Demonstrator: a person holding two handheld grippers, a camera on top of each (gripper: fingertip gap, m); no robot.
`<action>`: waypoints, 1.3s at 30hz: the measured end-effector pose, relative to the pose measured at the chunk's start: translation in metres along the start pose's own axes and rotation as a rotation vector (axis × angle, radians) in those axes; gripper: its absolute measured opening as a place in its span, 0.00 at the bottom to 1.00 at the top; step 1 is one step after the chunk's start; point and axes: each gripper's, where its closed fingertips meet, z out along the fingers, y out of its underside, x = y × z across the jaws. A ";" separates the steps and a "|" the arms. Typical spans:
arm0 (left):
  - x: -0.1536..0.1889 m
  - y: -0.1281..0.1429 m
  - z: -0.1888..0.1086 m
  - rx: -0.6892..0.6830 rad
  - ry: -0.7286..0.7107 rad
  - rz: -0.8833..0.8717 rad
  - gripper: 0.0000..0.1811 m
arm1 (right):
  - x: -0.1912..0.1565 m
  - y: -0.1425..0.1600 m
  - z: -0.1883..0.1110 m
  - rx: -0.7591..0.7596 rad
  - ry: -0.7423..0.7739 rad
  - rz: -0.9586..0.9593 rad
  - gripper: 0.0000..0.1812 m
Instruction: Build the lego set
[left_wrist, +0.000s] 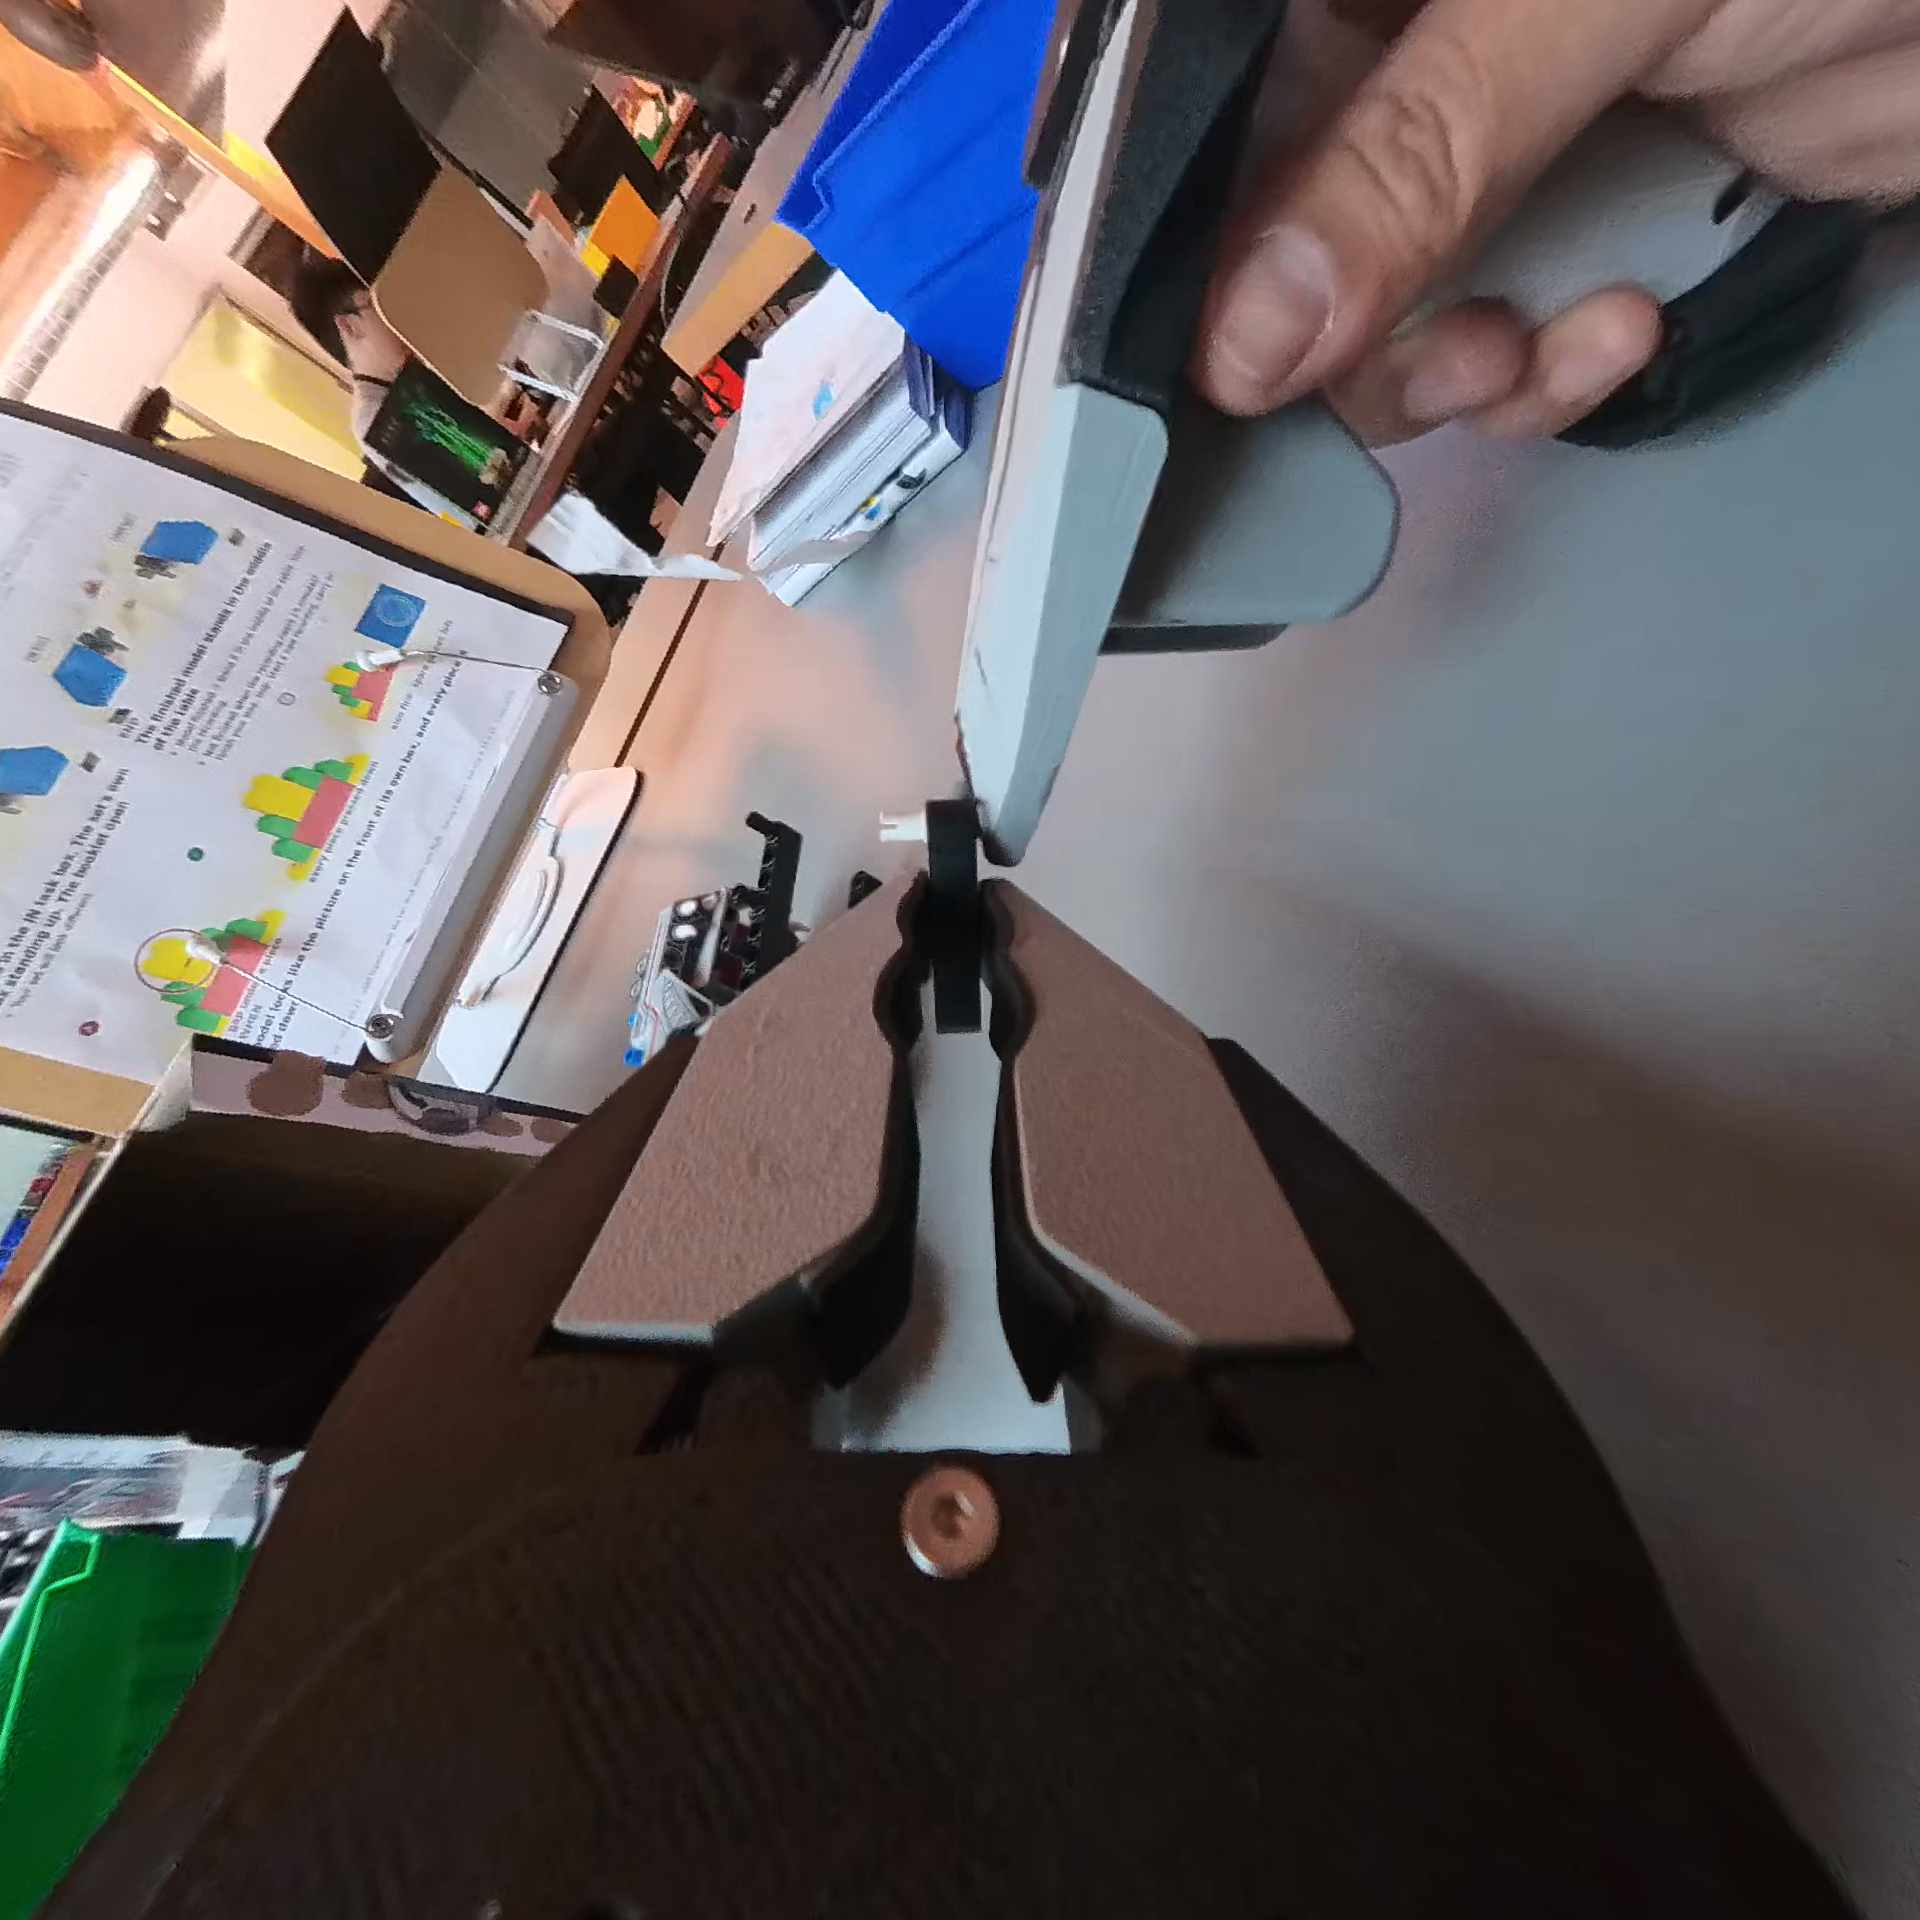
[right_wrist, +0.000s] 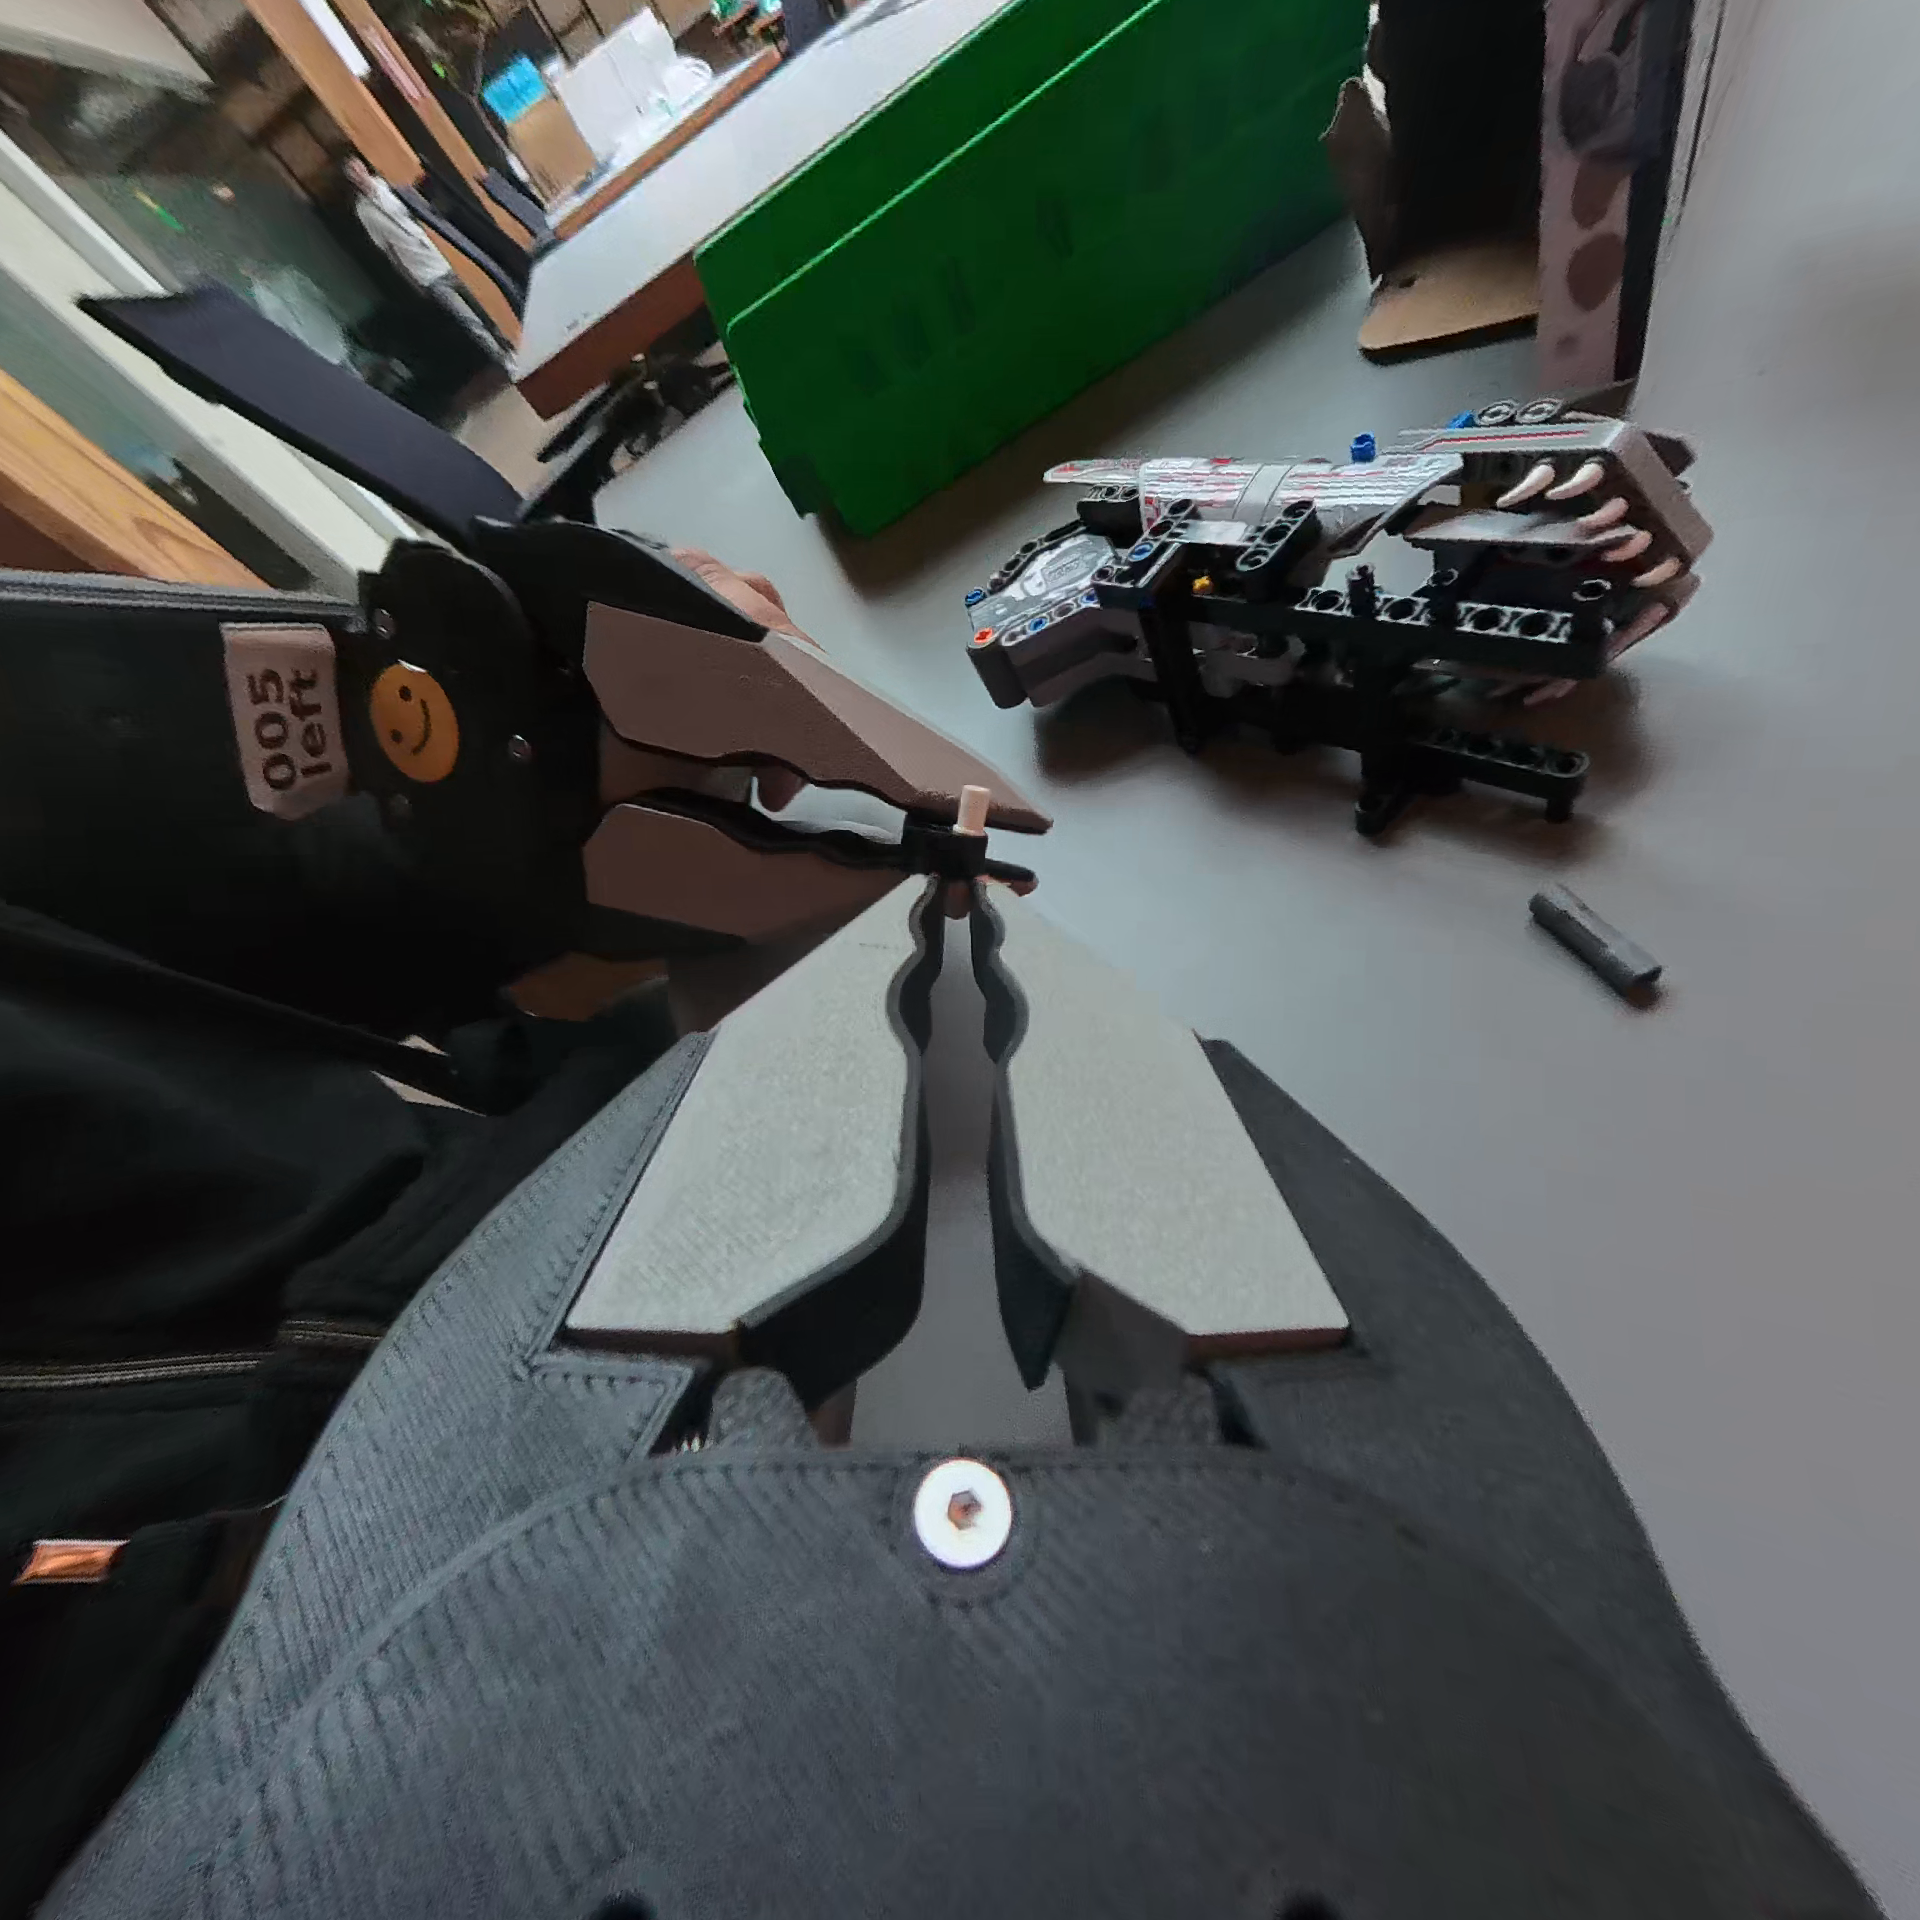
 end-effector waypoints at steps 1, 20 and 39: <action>-0.001 0.000 0.000 -0.006 -0.015 0.013 0.03 | 0.000 -0.001 0.000 0.002 -0.001 0.005 0.00; 0.006 -0.004 0.001 0.000 -0.045 0.154 0.03 | 0.000 -0.010 -0.007 0.021 -0.044 0.012 0.00; 0.035 0.022 0.012 -0.135 0.172 0.047 0.04 | 0.032 -0.013 0.016 0.043 0.153 -0.040 0.00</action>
